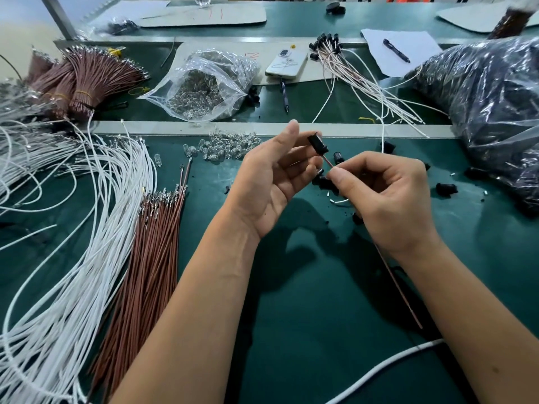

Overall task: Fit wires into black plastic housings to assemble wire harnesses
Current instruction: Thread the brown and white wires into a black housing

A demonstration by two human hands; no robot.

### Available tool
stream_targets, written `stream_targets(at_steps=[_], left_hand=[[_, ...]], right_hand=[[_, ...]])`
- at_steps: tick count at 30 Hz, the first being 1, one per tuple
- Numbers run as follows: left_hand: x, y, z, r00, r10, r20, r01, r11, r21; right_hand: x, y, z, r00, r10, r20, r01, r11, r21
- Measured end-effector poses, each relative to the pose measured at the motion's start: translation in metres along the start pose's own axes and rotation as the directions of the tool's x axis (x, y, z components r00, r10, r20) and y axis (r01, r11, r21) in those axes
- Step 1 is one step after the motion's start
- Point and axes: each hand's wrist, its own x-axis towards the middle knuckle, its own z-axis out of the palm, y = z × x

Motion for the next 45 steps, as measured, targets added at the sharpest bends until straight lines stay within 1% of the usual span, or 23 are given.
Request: stream_targets(at_steps=[5, 9, 15, 18, 29, 34, 39, 45], left_hand=[[-0.001, -0.005, -0.003, 0.994, 0.079, 0.071, -0.079, 0.997, 0.001], [-0.001, -0.006, -0.002, 0.986, 0.129, 0.107, -0.133, 0.991, 0.03], [-0.004, -0.004, 0.001, 0.965, 0.195, 0.173, -0.221, 0.965, 0.144], [-0.005, -0.003, 0.001, 0.953, 0.232, 0.194, -0.265, 0.95, 0.166], [-0.006, -0.003, 0.002, 0.937, 0.283, 0.203, -0.321, 0.929, 0.186], [-0.007, -0.003, 0.003, 0.915, 0.325, 0.24, -0.37, 0.912, 0.178], [-0.006, -0.002, 0.003, 0.905, 0.332, 0.268, -0.383, 0.909, 0.167], [-0.006, -0.002, 0.004, 0.895, 0.342, 0.286, -0.405, 0.891, 0.203]], right_hand=[[0.0, 0.0, 0.0, 1.0, 0.015, 0.012, -0.015, 1.0, 0.016], [-0.001, -0.002, 0.001, 1.0, -0.018, 0.019, 0.018, 1.0, -0.015], [0.0, 0.002, -0.001, 0.999, -0.037, 0.018, 0.038, 0.999, -0.012], [0.0, 0.003, -0.001, 0.999, -0.049, 0.023, 0.05, 0.998, -0.03], [0.001, 0.005, -0.001, 0.997, -0.077, 0.013, 0.077, 0.997, -0.027], [0.003, 0.007, -0.003, 0.997, -0.074, 0.03, 0.075, 0.997, -0.005], [0.003, 0.007, -0.004, 0.996, -0.08, 0.024, 0.08, 0.997, 0.015], [0.004, 0.008, -0.005, 0.996, -0.081, 0.023, 0.08, 0.996, 0.029]])
